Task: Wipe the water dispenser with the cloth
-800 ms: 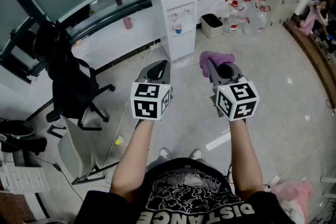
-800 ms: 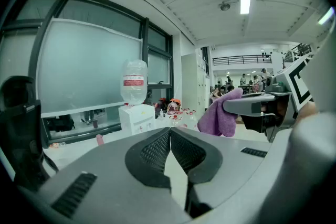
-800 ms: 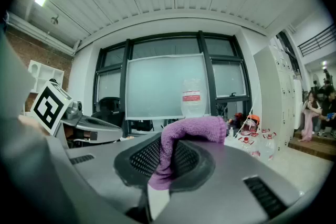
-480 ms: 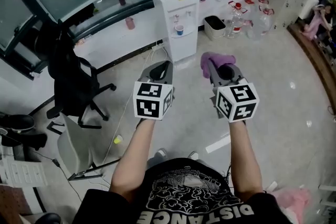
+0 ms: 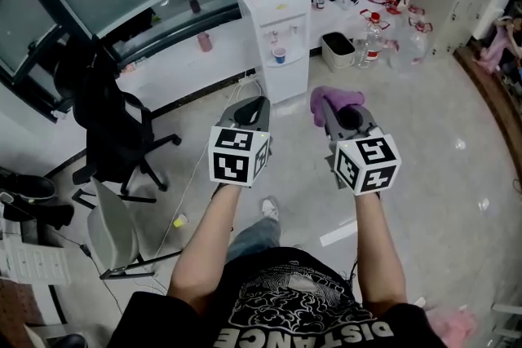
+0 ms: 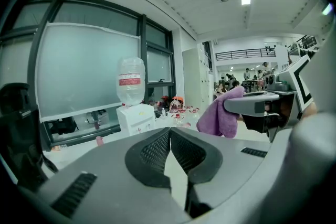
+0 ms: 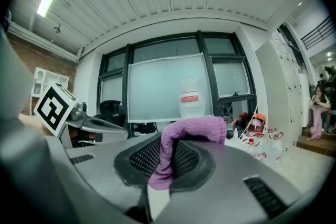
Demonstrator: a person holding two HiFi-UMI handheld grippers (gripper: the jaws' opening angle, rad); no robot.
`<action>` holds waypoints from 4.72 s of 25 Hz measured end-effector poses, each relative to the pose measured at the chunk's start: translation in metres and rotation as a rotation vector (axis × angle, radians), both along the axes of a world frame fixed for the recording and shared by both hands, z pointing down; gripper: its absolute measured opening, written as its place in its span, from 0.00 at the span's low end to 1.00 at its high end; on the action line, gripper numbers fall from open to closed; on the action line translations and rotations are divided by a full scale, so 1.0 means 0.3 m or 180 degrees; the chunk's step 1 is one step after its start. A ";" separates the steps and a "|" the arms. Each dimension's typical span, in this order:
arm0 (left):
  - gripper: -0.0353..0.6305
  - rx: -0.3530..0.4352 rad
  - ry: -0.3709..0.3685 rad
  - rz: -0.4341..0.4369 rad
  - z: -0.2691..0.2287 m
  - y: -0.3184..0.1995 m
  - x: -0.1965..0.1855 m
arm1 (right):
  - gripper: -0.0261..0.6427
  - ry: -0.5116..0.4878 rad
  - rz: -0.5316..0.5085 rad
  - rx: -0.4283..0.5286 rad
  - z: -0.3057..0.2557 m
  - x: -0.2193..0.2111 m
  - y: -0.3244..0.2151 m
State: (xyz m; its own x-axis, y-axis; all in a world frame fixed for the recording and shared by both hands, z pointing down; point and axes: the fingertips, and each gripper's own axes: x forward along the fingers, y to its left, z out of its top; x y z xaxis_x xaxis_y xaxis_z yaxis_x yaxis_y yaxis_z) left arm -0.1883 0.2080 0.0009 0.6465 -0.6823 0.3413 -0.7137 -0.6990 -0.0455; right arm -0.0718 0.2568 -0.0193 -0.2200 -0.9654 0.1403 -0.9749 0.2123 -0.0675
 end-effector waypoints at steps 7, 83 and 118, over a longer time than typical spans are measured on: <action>0.09 -0.0017 0.0004 -0.0003 0.034 -0.170 0.064 | 0.10 0.0083 -0.0049 -0.0060 0.036 0.050 -0.169; 0.09 -0.0302 -0.0096 -0.1350 0.466 -1.534 0.282 | 0.10 -0.0157 -0.1900 -0.0393 0.570 0.055 -1.902; 0.09 -0.0043 -0.0080 -0.1160 0.521 -1.655 0.701 | 0.10 -0.0053 -0.1210 -0.0107 0.581 0.738 -2.002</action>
